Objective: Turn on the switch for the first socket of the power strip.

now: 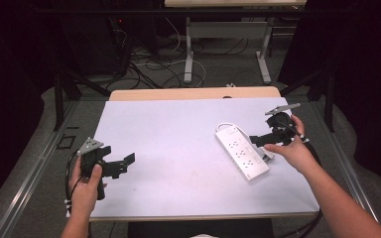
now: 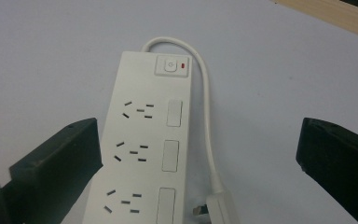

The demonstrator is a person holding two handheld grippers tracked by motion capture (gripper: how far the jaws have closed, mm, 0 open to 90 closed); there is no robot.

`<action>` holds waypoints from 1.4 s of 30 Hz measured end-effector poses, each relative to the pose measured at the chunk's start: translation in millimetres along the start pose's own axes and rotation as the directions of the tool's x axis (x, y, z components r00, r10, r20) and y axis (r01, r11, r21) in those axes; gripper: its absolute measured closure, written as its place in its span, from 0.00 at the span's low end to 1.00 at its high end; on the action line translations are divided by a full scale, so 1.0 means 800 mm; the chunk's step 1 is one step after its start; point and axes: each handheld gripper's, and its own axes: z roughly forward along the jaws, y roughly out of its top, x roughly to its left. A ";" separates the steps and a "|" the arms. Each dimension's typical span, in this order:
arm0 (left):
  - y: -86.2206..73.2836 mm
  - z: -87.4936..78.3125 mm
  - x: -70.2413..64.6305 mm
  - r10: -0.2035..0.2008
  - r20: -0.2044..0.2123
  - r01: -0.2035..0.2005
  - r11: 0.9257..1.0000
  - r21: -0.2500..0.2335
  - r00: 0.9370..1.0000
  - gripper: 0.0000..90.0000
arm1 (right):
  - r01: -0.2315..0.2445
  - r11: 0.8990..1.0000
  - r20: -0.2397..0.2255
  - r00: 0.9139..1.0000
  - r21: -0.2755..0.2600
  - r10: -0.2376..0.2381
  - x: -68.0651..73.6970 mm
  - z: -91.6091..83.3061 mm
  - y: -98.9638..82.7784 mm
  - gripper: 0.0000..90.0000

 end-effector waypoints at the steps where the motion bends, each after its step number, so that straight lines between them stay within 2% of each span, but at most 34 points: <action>1: 0.000 0.000 0.000 0.000 -0.001 0.000 1.000 0.002 1.000 0.01 | 0.005 1.000 0.001 1.000 0.002 -0.005 0.000 0.001 0.001 0.00; 17: 0.000 0.000 0.001 0.000 -0.002 0.000 1.000 0.004 1.000 0.01 | 0.015 1.000 -0.012 1.000 0.004 -0.015 -0.001 0.017 0.017 0.00; 27: -0.001 0.002 0.001 -0.001 -0.003 0.001 1.000 0.005 1.000 0.01 | 0.002 1.000 -0.011 1.000 0.013 -0.002 -0.006 0.028 0.022 0.01; 33: -0.001 0.002 0.002 -0.001 -0.004 0.001 1.000 0.009 1.000 0.01 | 0.017 1.000 -0.023 1.000 0.013 -0.017 -0.009 0.035 0.024 0.18; 37: -0.001 0.003 0.002 -0.001 -0.004 0.001 1.000 0.010 1.000 0.01 | 0.017 0.999 -0.028 0.999 0.030 -0.016 -0.009 0.040 0.025 0.25; 42: -0.002 0.003 0.002 -0.004 -0.005 0.004 1.000 0.009 1.000 0.01 | -0.015 0.999 -0.046 0.999 0.033 0.017 -0.010 0.044 0.027 0.32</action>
